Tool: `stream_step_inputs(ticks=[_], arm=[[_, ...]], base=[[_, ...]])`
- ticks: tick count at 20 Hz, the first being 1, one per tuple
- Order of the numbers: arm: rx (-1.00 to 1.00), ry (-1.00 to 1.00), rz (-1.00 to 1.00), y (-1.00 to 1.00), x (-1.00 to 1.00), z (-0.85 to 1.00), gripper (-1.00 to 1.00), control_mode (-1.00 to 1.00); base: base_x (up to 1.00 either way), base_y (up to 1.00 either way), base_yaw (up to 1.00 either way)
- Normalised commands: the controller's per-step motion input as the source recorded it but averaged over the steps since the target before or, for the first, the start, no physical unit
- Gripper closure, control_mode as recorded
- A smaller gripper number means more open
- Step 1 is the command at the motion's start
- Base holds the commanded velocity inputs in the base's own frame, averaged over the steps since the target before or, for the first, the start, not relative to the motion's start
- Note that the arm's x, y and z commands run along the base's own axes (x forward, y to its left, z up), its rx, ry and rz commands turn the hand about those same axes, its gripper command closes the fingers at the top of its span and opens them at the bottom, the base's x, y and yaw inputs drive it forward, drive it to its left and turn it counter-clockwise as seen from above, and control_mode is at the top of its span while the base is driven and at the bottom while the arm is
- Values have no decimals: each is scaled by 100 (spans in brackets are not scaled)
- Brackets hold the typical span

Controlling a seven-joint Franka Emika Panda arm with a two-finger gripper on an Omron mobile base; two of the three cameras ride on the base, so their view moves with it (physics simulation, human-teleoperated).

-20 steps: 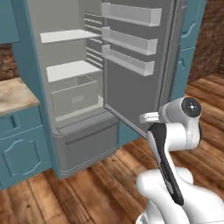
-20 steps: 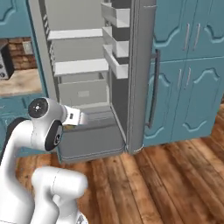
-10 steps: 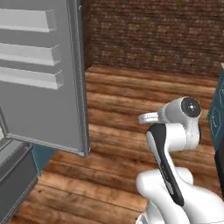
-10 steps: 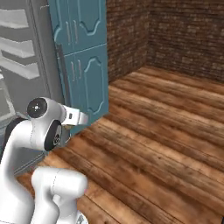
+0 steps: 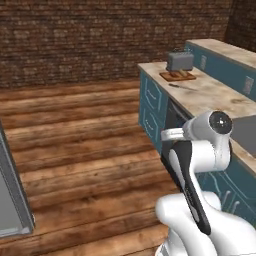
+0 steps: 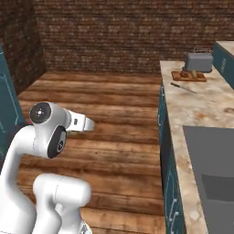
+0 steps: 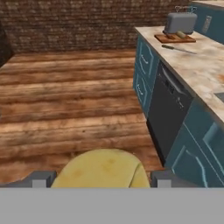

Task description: Retrieve the sausage and cheese from the fridge and place them on the cutting board on the counter.

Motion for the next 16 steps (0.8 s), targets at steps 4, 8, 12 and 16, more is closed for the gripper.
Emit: stream_step_inputs(ticks=[4,8,12,16], arm=[[0,0,0,0,0,0,100,100],[0,0,0,0,0,0,100,100],[0,0,0,0,0,0,100,100],[0,0,0,0,0,0,100,100]], base=[[86,25,-26],[90,28,-21],[91,28,-20],[91,28,-21]])
